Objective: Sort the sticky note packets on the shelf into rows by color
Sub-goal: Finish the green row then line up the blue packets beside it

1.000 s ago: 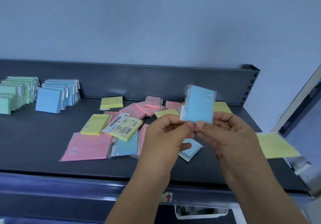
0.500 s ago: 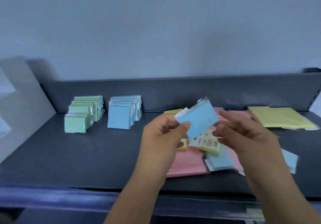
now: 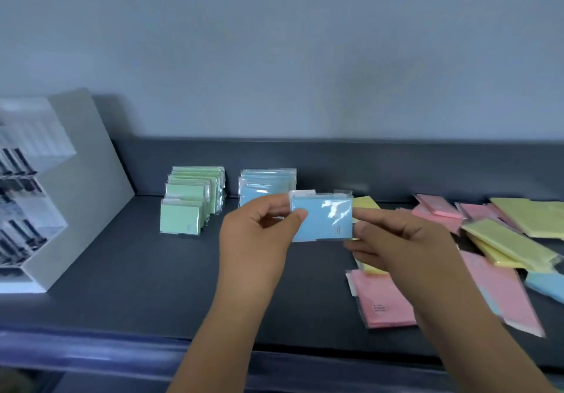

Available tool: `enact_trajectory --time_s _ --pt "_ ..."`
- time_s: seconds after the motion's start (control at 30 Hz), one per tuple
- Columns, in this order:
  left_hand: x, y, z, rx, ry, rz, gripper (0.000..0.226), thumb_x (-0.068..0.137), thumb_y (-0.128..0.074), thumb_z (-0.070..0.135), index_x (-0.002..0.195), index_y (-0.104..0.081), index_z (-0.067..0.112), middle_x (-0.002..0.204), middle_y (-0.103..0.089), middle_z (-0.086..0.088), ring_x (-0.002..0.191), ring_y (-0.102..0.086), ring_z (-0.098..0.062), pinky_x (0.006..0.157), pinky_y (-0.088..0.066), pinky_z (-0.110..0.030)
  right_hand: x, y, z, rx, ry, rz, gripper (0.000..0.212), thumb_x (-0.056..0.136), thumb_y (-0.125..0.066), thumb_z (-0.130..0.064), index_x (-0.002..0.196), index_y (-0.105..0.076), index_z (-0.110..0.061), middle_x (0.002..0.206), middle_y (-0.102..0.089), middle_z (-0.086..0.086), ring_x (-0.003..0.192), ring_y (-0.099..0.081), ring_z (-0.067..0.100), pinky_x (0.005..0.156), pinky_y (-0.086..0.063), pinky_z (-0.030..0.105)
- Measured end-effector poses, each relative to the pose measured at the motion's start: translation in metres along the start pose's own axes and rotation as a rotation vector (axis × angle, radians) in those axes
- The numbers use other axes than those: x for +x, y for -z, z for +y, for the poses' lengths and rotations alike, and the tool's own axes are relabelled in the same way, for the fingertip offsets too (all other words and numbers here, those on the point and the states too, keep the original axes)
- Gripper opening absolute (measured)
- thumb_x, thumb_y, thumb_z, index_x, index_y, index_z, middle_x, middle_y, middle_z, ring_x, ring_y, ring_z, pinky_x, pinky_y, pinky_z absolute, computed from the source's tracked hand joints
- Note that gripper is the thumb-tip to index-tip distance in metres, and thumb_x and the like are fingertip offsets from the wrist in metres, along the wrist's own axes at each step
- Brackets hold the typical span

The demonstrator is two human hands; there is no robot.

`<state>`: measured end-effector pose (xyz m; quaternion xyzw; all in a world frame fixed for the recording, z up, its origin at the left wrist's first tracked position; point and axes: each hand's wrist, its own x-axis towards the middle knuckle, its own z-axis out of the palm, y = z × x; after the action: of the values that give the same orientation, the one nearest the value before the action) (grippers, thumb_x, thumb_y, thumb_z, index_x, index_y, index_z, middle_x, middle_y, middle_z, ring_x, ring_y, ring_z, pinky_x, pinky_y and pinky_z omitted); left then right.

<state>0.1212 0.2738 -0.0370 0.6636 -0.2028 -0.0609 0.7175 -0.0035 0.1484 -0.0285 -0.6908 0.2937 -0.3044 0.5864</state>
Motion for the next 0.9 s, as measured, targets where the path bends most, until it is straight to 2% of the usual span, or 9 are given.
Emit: enact_trajectory --time_s 0.1,0.2,0.37,0.47,0.57,0.63,0.7,0.83,0.9 --pt "0.018 0.024 -0.009 0.044 -0.005 0.053 0.027 0.084 -0.083 0.013 0.102 -0.072 0.031 0.082 -0.073 0.012 0.079 -0.07 -0.002 0.072 -0.053 -0.015 0.002 -0.036 -0.003 -0.06 -0.01 -0.051 0.031 0.094 -0.066 -0.012 0.089 -0.084 -0.036 0.089 -0.081 -0.007 0.09 -0.077 0.016 0.093 -0.06 0.044" --pt "0.042 0.049 -0.02 0.134 -0.034 0.04 0.02 0.084 -0.082 0.013 0.092 -0.072 0.029 0.081 -0.072 0.013 0.08 -0.069 0.001 0.071 -0.052 -0.012 0.008 -0.074 -0.003 -0.11 -0.037 -0.027 0.022 0.091 -0.07 -0.022 0.087 -0.081 -0.04 0.086 -0.08 -0.007 0.093 -0.075 0.023 0.094 -0.059 0.048" --pt "0.08 0.083 -0.036 0.251 -0.036 -0.115 0.025 0.088 -0.075 0.01 0.093 -0.068 0.033 0.09 -0.071 0.016 0.084 -0.065 0.01 0.069 -0.047 -0.003 0.025 -0.125 -0.003 -0.045 -0.159 0.063 0.018 0.087 -0.065 -0.025 0.084 -0.081 -0.018 0.083 -0.079 0.012 0.078 -0.073 0.021 0.081 -0.057 0.041" --pt "0.094 0.093 -0.044 0.325 -0.014 -0.281 0.028 0.087 -0.074 0.011 0.102 -0.065 0.033 0.099 -0.07 0.016 0.088 -0.066 0.007 0.078 -0.053 -0.015 0.034 -0.147 0.001 -0.138 -0.178 0.126 0.025 0.079 -0.066 -0.034 0.087 -0.075 -0.011 0.09 -0.074 0.022 0.068 -0.061 0.025 0.078 -0.057 0.045" --pt "0.105 0.099 -0.051 0.476 -0.033 -0.458 0.03 0.083 -0.069 0.032 0.111 -0.062 0.042 0.111 -0.068 0.015 0.097 -0.066 -0.002 0.088 -0.057 -0.033 0.042 -0.166 0.003 -0.185 -0.194 0.216 0.015 0.084 -0.068 -0.03 0.084 -0.075 -0.018 0.084 -0.074 0.016 0.074 -0.068 0.03 0.085 -0.06 0.05" --pt "0.109 0.103 -0.052 0.526 0.009 -0.575 0.031 0.081 -0.062 0.041 0.113 -0.062 0.045 0.109 -0.067 0.015 0.095 -0.066 -0.004 0.083 -0.058 -0.035 0.046 -0.175 0.006 -0.249 -0.206 0.239 0.017 0.086 -0.066 -0.026 0.084 -0.076 -0.012 0.083 -0.073 0.015 0.07 -0.062 0.024 0.072 -0.055 0.037" --pt "0.111 0.104 -0.054 0.548 0.034 -0.653 0.032 0.079 -0.059 0.047 0.11 -0.064 0.043 0.105 -0.068 0.013 0.089 -0.067 -0.005 0.078 -0.059 -0.035 0.049 -0.18 0.01 -0.295 -0.218 0.273 0.019 0.087 -0.064 -0.021 0.087 -0.075 -0.006 0.088 -0.071 0.019 0.068 -0.055 0.018 0.066 -0.047 0.033" --pt "0.114 0.105 -0.057 0.481 0.064 -0.68 0.039 0.08 -0.059 0.049 0.117 -0.064 0.04 0.109 -0.067 0.013 0.094 -0.067 -0.006 0.082 -0.059 -0.035 0.055 -0.186 0.014 -0.247 -0.251 0.356 0.012 0.086 -0.067 -0.021 0.09 -0.077 -0.016 0.085 -0.075 0.007 0.08 -0.069 0.02 0.079 -0.059 0.044" --pt "0.116 0.105 -0.057 0.45 0.074 -0.671 0.033 0.086 -0.06 0.044 0.118 -0.064 0.039 0.109 -0.067 0.014 0.094 -0.067 -0.005 0.082 -0.058 -0.033 0.058 -0.19 0.014 -0.239 -0.248 0.364 0.017 0.085 -0.069 -0.024 0.1 -0.077 -0.022 0.093 -0.076 -0.004 0.093 -0.071 0.018 0.08 -0.059 0.038"
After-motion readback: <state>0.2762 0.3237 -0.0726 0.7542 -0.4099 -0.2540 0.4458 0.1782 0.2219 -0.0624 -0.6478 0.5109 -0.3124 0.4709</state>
